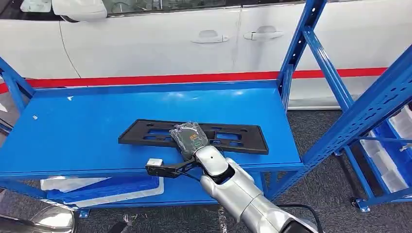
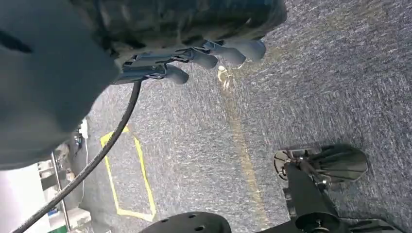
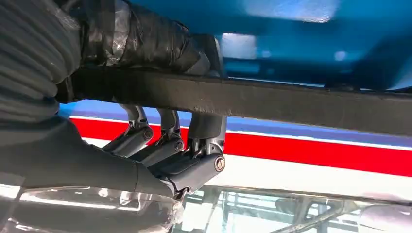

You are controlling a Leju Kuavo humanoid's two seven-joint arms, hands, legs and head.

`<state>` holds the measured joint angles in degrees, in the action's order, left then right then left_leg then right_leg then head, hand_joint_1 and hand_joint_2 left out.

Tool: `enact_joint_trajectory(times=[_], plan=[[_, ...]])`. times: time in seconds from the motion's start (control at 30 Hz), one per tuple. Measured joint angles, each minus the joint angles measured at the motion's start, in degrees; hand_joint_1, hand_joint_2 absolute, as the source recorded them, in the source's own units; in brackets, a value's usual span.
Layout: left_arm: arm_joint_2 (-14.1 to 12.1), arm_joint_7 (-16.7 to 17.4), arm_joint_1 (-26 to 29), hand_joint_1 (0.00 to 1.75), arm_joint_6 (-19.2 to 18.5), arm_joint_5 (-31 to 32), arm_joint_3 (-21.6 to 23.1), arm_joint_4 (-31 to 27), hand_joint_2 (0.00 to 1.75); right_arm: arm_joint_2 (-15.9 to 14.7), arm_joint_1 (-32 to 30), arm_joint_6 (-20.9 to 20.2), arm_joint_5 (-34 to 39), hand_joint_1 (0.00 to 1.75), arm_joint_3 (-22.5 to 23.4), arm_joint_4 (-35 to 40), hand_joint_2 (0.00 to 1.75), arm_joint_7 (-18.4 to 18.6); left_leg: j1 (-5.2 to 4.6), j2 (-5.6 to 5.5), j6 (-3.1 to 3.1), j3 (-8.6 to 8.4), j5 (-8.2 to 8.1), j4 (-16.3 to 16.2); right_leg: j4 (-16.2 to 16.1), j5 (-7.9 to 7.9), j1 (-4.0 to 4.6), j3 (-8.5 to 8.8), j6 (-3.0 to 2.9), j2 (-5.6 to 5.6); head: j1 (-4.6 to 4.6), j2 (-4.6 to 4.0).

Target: Take the parts from the cabinet and place them on the table.

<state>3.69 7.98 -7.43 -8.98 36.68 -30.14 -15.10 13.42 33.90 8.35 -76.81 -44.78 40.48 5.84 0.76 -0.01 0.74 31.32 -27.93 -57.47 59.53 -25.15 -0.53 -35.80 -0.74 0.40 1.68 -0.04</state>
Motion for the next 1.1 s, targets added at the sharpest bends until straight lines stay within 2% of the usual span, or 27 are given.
enact_joint_trajectory(times=[0.07, 0.13, 0.27, 0.47, 0.5, 0.63, 0.7, 0.8, 0.87, 0.93, 0.97, 1.0, 1.03, 1.07, 1.1], plan=[[0.00, 0.00, 0.00, 0.00, 0.04, 0.00, 0.00, 0.00, 0.00, 0.00, 0.00, -0.04, 0.00, 1.47, -0.02, 0.00, 1.75, 0.09, 0.00, 0.00, 0.00, 0.00, 0.00, 0.00, 0.00, 0.00, 0.00, 0.00, 0.00, -0.01, 0.00, 0.00], [0.00, 0.04, 0.00, 0.00, 0.04, -0.02, -0.04, 0.00, 0.00, -0.02, 0.01, -0.07, 0.20, 1.59, -0.11, 0.00, 1.75, 0.44, 0.00, 0.00, 0.00, 0.00, 0.00, 0.00, 0.00, 0.00, 0.00, 0.00, 0.00, -0.01, -0.02, 0.00], [0.00, 0.00, -0.02, 0.00, 0.00, -0.24, -0.13, 0.00, 0.00, -0.13, 0.15, -0.09, 0.46, 1.69, -0.31, 0.00, 1.75, 0.79, 0.00, -0.01, 0.00, 0.00, 0.00, 0.00, 0.00, 0.00, 0.01, 0.00, 0.00, -0.01, -0.02, 0.00], [0.00, -0.63, -0.03, 0.00, -0.66, -1.49, -0.61, 0.00, 0.00, -0.46, 0.47, 0.35, 1.14, 1.71, -0.79, 0.00, 1.75, 0.68, 0.00, -0.02, 0.00, 0.00, 0.00, 0.00, 0.00, 0.00, 0.00, 0.01, 0.00, -0.01, 0.00, 0.00], [0.00, -0.88, -0.02, 0.00, -0.68, -1.90, -0.79, 0.00, 0.00, -0.52, 0.57, 1.00, 1.46, 1.71, -0.96, 0.00, 1.75, 0.44, 0.00, -0.01, 0.00, 0.00, 0.00, 0.00, 0.00, 0.00, 0.00, 0.01, 0.00, -0.01, -0.02, 0.00], [0.00, -0.98, 0.07, 0.00, 1.49, -2.19, -1.84, 0.00, 0.00, -1.20, 0.27, 8.01, 4.29, 1.71, -1.20, 1.05, 1.75, -2.89, 0.00, 0.02, 0.00, 0.00, -0.01, 0.00, -0.01, 0.01, 0.01, 0.00, -0.02, 0.01, 0.00, 0.00], [-0.02, -0.94, 0.24, 0.00, 2.32, -1.84, -1.88, 0.00, 0.00, -1.68, 0.06, 9.00, 5.18, 1.71, -1.20, 2.98, 1.75, -3.63, 0.00, 0.07, 0.00, -0.01, -0.01, 0.00, -0.01, 0.04, 0.01, -0.01, -0.02, 0.04, -0.04, 0.00], [-0.04, -0.94, 0.80, 0.00, 3.17, -1.14, -2.10, 0.00, 0.00, -3.41, -0.39, 1.82, 7.68, 1.71, -1.20, 11.95, 1.75, -2.49, 0.00, 0.06, 0.00, -0.02, -0.01, -0.01, -0.02, 0.04, 0.01, -0.02, -0.01, 0.03, 0.00, 0.00], [-0.15, -0.94, 1.37, 0.00, 3.17, -0.70, -2.54, 0.00, 0.00, -5.16, -0.82, -4.78, 9.64, 1.71, -1.18, 20.30, 1.75, -0.30, 0.00, 0.06, 0.00, -0.01, -0.01, -0.01, -0.02, 0.04, 0.01, -0.05, -0.01, 0.03, 0.00, 0.00], [-0.46, -0.94, 1.96, 0.00, 2.99, -0.66, -3.02, 0.00, 0.00, -7.17, -1.04, -9.05, 10.97, 1.71, -1.16, 28.80, 1.75, 1.69, -0.09, 0.08, -0.11, 0.14, -0.10, -0.15, -0.35, 0.22, -0.18, 0.03, 0.10, 0.04, 0.00, 0.00], [-0.85, -0.90, 2.24, 0.00, 2.97, -0.63, -3.12, 0.02, 0.00, -7.54, -0.97, -9.86, 11.06, 1.71, -1.14, 32.53, 1.75, 2.51, -0.23, 0.00, -1.40, -0.38, 0.32, 0.62, -1.15, 0.63, -0.07, 0.46, 0.66, 0.09, -0.15, 0.02], [-0.85, -0.85, 2.34, 0.00, 2.84, -0.44, -3.21, 0.02, 0.00, -8.38, -1.24, -10.10, 10.87, 1.71, -1.14, 35.54, 1.75, 3.17, 0.88, 0.38, -1.91, -1.61, 1.76, 2.90, -1.29, 0.37, 0.13, 0.69, 0.65, 0.25, -0.24, 0.00], [-0.87, -0.72, 2.32, 0.00, 2.84, -0.13, -3.28, 0.02, 0.00, -9.29, -1.23, -10.03, 10.12, 1.71, -1.20, 39.27, 1.75, 3.56, 0.74, 0.61, -1.70, -2.37, 2.32, 4.20, -0.80, -0.35, 0.05, 0.58, 0.95, 0.18, -0.02, 0.00], [-1.05, -0.53, 2.27, 0.00, 2.84, 0.13, -3.34, 0.02, 0.00, -10.60, -1.15, -9.75, 8.92, 1.71, -1.27, 43.45, 1.75, 4.08, 0.98, 0.64, -1.98, -2.55, 2.66, 4.59, 2.04, -2.50, -0.10, -0.55, 1.22, 0.21, 0.13, 0.00], [-1.16, -0.44, 2.27, 0.00, 2.84, 0.48, -3.39, 0.02, 0.00, -11.46, -1.35, -9.46, 7.58, 1.71, -1.36, 47.23, 1.75, 4.64, 1.04, 0.62, -2.00, -2.40, 2.66, 4.58, 6.11, -4.67, -0.32, -2.32, 1.50, 0.20, 0.09, 0.00]])
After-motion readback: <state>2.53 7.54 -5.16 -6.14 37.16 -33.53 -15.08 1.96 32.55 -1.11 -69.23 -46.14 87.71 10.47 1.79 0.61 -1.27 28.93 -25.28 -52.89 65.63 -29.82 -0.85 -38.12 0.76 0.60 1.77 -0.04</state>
